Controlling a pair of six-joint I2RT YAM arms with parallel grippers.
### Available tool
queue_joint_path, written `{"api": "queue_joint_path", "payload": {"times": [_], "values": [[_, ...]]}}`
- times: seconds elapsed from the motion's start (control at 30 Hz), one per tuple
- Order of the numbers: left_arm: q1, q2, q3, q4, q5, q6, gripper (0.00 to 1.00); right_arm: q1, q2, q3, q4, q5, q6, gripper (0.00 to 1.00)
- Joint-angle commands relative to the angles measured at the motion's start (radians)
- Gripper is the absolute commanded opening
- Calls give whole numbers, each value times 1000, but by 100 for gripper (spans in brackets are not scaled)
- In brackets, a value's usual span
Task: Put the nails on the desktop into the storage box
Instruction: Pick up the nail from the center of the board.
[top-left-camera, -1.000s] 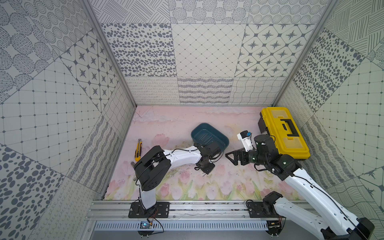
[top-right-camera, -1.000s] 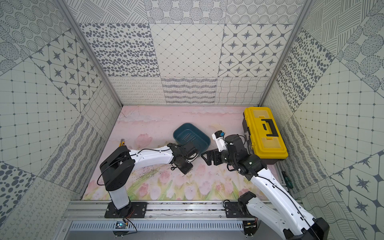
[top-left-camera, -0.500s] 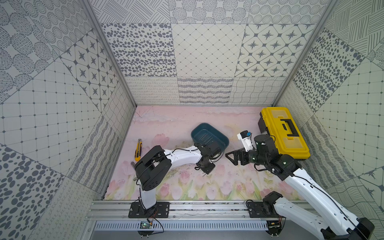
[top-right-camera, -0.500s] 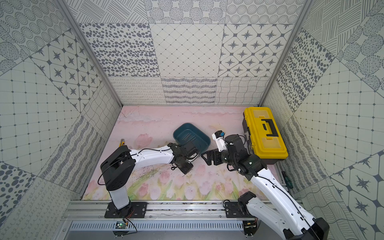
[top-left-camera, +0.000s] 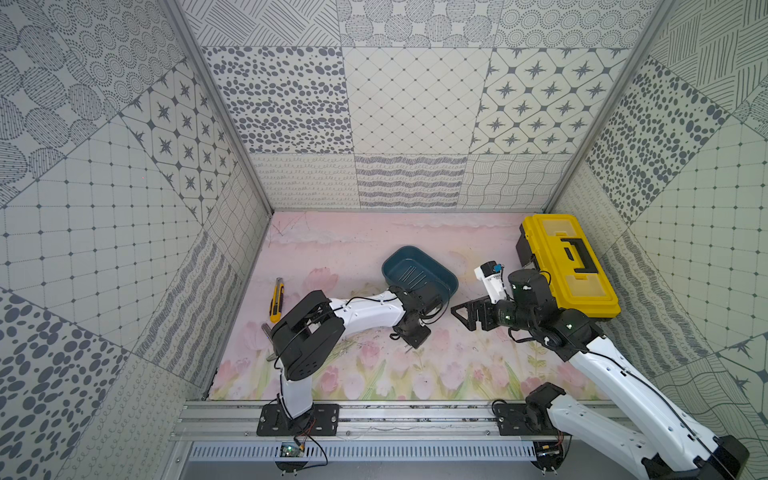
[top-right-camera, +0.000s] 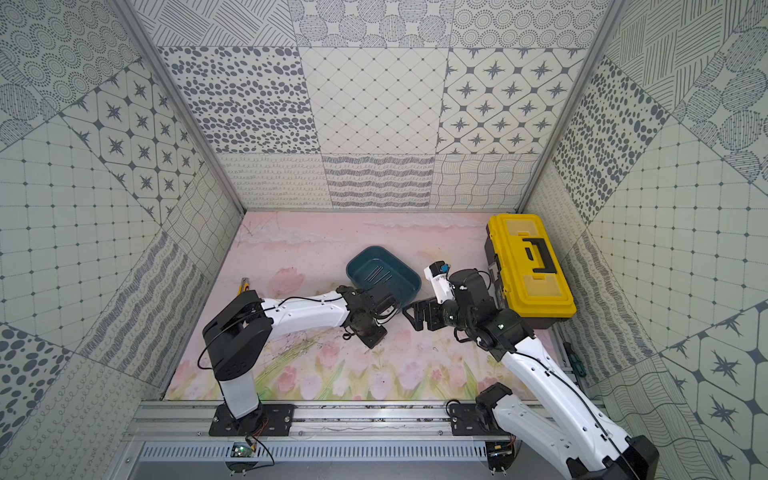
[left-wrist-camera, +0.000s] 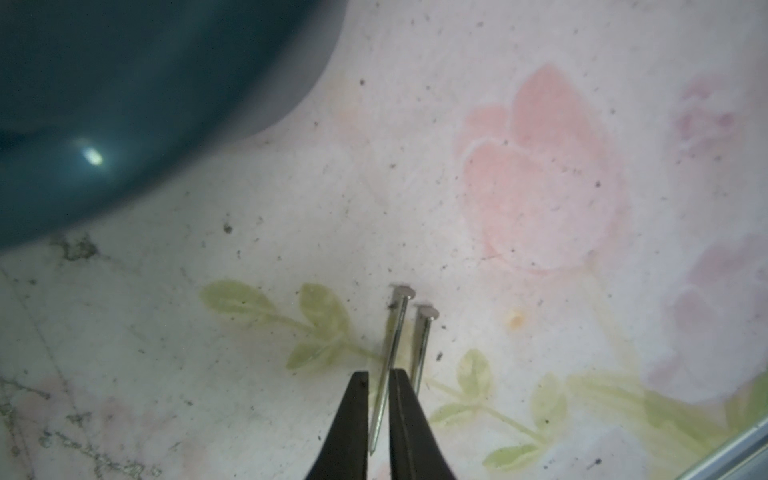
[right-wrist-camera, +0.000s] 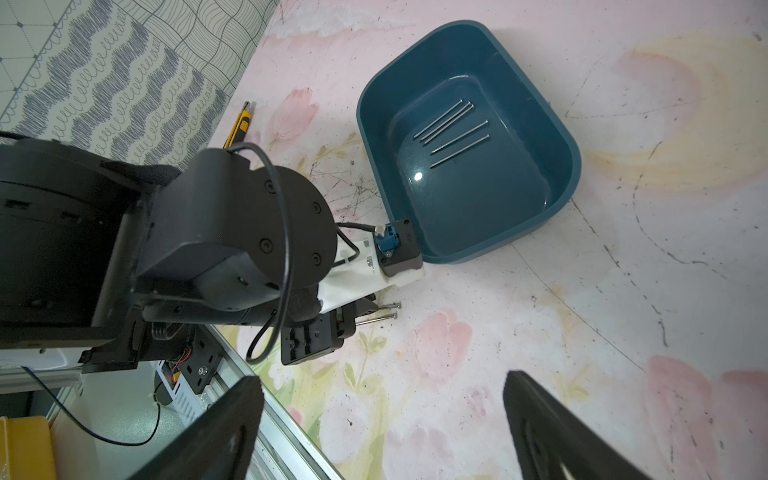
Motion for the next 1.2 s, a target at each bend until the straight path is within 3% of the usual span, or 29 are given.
{"api": "queue_joint_path", "payload": {"times": [0.0, 0.83, 1.07, 1.17], "values": [[4, 11, 4, -28, 26, 14, 15, 5, -17, 27, 10, 15, 2, 96], [-2, 69, -9, -16, 6, 5, 13, 6, -26, 20, 7, 23, -4, 96], [-1, 81, -30, -15, 1, 1, 0, 5, -29, 18, 7, 23, -8, 96], [-1, 76, -42, -9, 0, -5, 0, 6, -34, 15, 7, 25, -8, 96]]}}
